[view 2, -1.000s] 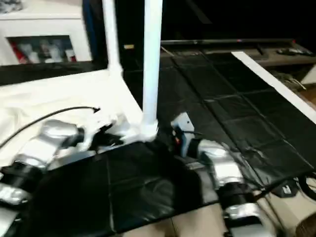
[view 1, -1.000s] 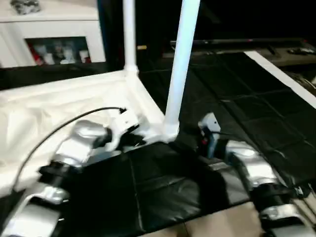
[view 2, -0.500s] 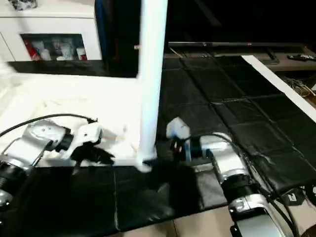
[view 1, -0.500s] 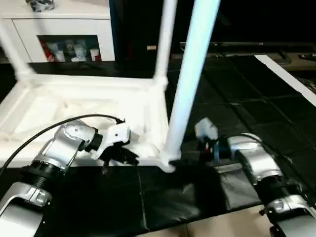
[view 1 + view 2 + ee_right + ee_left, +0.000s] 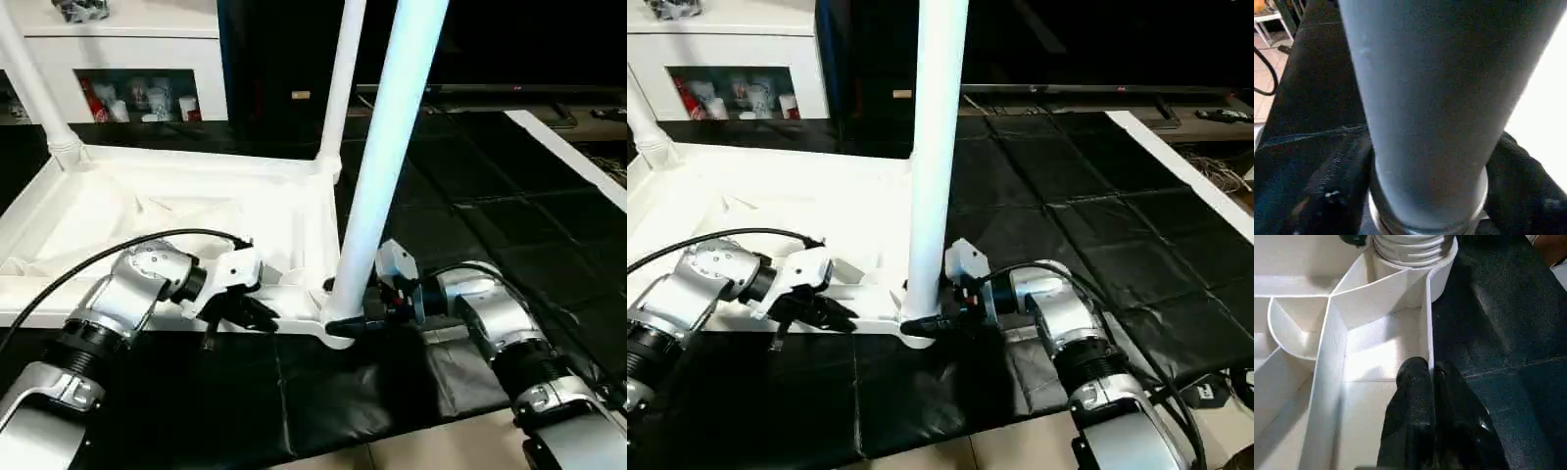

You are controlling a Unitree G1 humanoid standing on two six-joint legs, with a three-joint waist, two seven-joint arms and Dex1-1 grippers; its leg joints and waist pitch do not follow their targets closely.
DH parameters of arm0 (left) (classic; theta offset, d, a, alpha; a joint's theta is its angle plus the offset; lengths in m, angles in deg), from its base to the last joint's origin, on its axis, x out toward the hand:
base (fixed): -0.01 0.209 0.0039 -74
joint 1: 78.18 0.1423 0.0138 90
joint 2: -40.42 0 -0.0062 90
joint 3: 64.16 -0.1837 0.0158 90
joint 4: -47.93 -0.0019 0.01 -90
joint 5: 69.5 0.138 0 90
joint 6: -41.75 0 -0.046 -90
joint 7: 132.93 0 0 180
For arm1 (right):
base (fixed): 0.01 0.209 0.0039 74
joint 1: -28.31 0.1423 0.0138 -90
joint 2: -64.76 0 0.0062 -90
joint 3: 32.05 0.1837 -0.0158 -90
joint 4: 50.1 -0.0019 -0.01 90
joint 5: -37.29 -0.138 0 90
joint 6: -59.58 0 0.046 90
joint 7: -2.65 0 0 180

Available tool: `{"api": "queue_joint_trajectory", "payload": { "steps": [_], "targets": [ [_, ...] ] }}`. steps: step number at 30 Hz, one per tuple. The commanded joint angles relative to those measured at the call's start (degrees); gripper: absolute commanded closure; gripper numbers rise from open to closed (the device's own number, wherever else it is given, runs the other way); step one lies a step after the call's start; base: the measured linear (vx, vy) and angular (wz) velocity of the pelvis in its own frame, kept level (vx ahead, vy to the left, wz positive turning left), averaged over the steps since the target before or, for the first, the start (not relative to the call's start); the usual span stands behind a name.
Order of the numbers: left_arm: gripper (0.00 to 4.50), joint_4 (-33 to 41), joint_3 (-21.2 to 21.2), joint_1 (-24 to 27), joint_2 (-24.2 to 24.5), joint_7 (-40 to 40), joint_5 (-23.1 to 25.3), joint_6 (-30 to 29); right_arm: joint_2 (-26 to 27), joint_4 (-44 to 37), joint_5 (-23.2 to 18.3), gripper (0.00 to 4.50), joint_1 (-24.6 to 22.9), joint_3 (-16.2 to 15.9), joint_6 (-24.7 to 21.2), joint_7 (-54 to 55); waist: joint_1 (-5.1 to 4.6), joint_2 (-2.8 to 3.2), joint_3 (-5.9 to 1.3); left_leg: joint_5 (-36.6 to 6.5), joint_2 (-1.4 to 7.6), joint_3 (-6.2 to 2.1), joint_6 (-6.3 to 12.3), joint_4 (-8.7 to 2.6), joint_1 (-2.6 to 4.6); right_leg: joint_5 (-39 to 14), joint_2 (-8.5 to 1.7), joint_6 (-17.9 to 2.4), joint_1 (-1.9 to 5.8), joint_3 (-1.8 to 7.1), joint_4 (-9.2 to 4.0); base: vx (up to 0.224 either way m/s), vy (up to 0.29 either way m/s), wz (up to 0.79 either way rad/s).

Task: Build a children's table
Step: Rotate leg to tighten

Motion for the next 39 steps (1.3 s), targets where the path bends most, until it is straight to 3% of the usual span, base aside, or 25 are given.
{"api": "queue_joint_trajectory", "payload": {
  "steps": [1, 8, 10, 15, 19, 24, 27, 28, 31, 35, 39],
  "targets": [
    [4.5, 1.65, -1.22, -0.38, -0.3, 2.71, -0.69, 1.13, -0.57, 0.68, 0.03, 1.55, 0.82, 0.31, 0.49, -0.79, -0.21, 0.39, -3.79, -4.95, 1.75, 0.1, 3.25, -3.68, 0.0, -5.81, -4.24, -12.09, 3.68, 3.64, -3.61, 0.0, 0.0, 0.0],
    [4.5, 0.68, -0.34, -0.97, -1.17, -0.06, -0.52, -1.49, 0.17, -0.58, -1.19, 1.76, -0.48, 0.76, -2.46, -0.35, -0.21, 0.35, -3.79, -4.66, 1.74, 0.15, 3.24, -3.64, 0.02, -6.02, -4.2, -11.91, 3.68, 3.66, -3.62, 0.0, 0.0, 0.0],
    [4.5, 0.09, 0.84, -1.53, -2.84, -3.91, -0.55, -5.01, 1.35, -1.32, -1.73, 1.78, -1.28, 1.65, -5.08, 2.94, -0.24, 0.4, -3.68, -5.3, 1.73, 0.09, 2.83, -3.7, 0.02, -7.36, -4.27, -11.69, 3.61, 3.65, -3.8, 0.0, 0.0, 0.0],
    [4.5, -0.97, 4.95, -3.52, -10.09, -18.13, -0.69, -13.94, 6.88, -1.5, 0.36, 1.78, -2.35, 3.64, -10.05, 19.78, -0.65, 0.23, -3.52, -7.21, 1.49, -0.14, 0.69, -4.0, 0.11, -14.9, -4.43, -8.94, 3.64, 3.64, -4.87, 0.0, 0.0, 0.0],
    [4.5, 1.32, 6.39, -3.54, -15.4, -26.21, -0.31, -20.09, 12.64, 1.32, 2.06, 1.78, -0.84, 5.1, -13.53, 33.6, -1.87, 0.14, -3.59, -6.43, 1.35, -0.31, -0.26, -4.03, -0.22, -13.88, -4.34, -8.7, 3.75, 3.62, -4.63, 0.0, 0.0, 0.0],
    [4.5, 2.42, 7.37, -4.74, -21.74, -34.63, 0.82, -24.47, 18.38, 4.91, 3.9, 1.78, 3.33, 6.68, -18.08, 47.33, -2.78, 0.2, -3.52, -7.43, 1.06, -0.27, -0.13, -3.93, -0.02, -16.93, -4.13, -7.99, 3.47, 3.56, -5.3, 0.0, 0.0, 0.0],
    [4.5, 2.43, 7.21, -5.11, -22.89, -35.85, 0.95, -25.11, 19.36, 4.46, 3.06, 1.78, 3.72, 7.3, -17.83, 47.14, -2.76, 0.26, -3.71, -6.6, 1.18, -0.23, 1.26, -3.84, -0.16, -12.6, -4.09, -8.36, 3.57, 3.67, -4.87, 0.0, 0.0, 0.0],
    [4.5, 2.49, 7.01, -5.17, -23.03, -36.08, 1.14, -25.0, 19.63, 3.53, 2.87, 1.24, 3.37, 7.39, -17.38, 46.67, -2.74, 0.4, -3.76, -5.99, 1.16, -0.21, 1.67, -3.8, -0.16, -10.64, -4.01, -8.89, 3.56, 3.66, -4.69, 0.0, 0.0, 0.0],
    [4.5, 2.92, 7.03, -4.97, -22.85, -36.2, 1.44, -25.43, 19.9, 2.48, 2.91, 1.08, 2.88, 7.71, -17.52, 46.79, -2.88, 0.38, -3.64, -6.52, 1.17, -0.16, 2.04, -3.85, -0.15, -10.29, -3.99, -9.44, 3.6, 3.63, -4.76, 0.0, 0.0, 0.0],
    [4.5, 4.21, 6.71, -3.98, -21.45, -34.92, 1.84, -24.78, 19.3, 1.04, 3.24, 0.6, 2.07, 7.99, -17.11, 47.21, -2.78, 0.31, -3.58, -7.46, 1.22, -0.2, 1.72, -3.92, -0.11, -12.89, -4.17, -8.68, 3.6, 3.67, -5.07, 0.0, 0.0, 0.0],
    [4.5, 4.22, 6.21, -3.09, -18.8, -32.38, 2.13, -22.95, 16.54, -0.8, 3.1, 0.33, 0.27, 7.74, -15.54, 44.38, -2.76, 0.46, -3.76, -5.66, 1.29, -0.29, 2.09, -3.9, -0.28, -9.01, -4.12, -9.32, 3.75, 3.68, -4.58, 0.0, 0.0, 0.0]
  ]
}}
